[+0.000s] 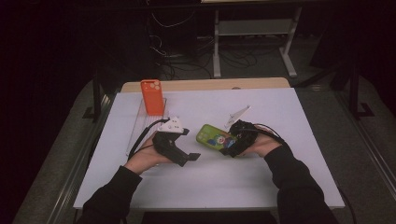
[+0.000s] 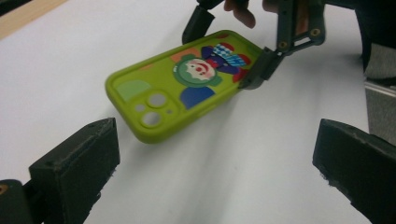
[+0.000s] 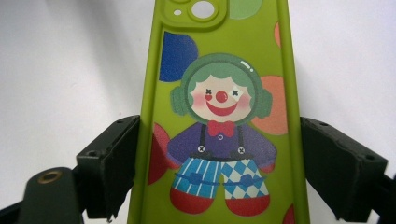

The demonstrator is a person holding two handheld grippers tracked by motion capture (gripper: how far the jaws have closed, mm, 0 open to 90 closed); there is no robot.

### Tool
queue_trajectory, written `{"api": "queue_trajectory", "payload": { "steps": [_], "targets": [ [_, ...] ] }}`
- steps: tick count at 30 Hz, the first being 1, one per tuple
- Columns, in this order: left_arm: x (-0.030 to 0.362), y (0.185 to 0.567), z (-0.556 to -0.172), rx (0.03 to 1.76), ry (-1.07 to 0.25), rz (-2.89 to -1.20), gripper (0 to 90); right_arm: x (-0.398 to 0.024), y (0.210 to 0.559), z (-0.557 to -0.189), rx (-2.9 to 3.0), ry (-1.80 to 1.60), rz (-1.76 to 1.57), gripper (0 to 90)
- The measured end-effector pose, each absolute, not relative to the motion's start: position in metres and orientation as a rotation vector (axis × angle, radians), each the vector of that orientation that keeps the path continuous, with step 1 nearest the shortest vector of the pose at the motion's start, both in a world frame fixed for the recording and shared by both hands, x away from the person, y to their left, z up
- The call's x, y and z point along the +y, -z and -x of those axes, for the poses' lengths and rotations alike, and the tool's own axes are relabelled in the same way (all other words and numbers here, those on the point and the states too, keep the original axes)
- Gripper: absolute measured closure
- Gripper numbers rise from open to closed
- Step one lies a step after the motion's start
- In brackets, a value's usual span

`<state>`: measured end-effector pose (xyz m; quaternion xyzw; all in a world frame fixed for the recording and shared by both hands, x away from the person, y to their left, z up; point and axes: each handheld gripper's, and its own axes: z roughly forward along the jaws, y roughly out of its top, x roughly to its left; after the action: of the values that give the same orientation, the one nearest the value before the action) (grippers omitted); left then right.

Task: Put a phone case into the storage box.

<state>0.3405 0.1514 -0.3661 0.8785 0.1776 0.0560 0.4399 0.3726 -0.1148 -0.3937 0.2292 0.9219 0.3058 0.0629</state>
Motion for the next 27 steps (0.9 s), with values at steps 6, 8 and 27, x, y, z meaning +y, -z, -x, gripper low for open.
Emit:
{"api": "queue_trajectory", "payload": {
  "steps": [6,8,27],
  "targets": [
    [0.148,0.36,-0.348,0.377,-0.146,-2.18,0.1,-0.126,0.387,-0.367,2.792,-0.92,-0.663,15.3],
    [0.149,0.361,-0.35,0.373,-0.133,-2.184,0.0,-0.127,0.386,-0.365,2.8,-0.916,-0.653,15.3],
    [0.143,0.371,-0.336,0.23,-0.05,-2.238,0.0,-0.101,0.385,-0.34,2.948,-0.9,-0.351,15.3]
  ]
}}
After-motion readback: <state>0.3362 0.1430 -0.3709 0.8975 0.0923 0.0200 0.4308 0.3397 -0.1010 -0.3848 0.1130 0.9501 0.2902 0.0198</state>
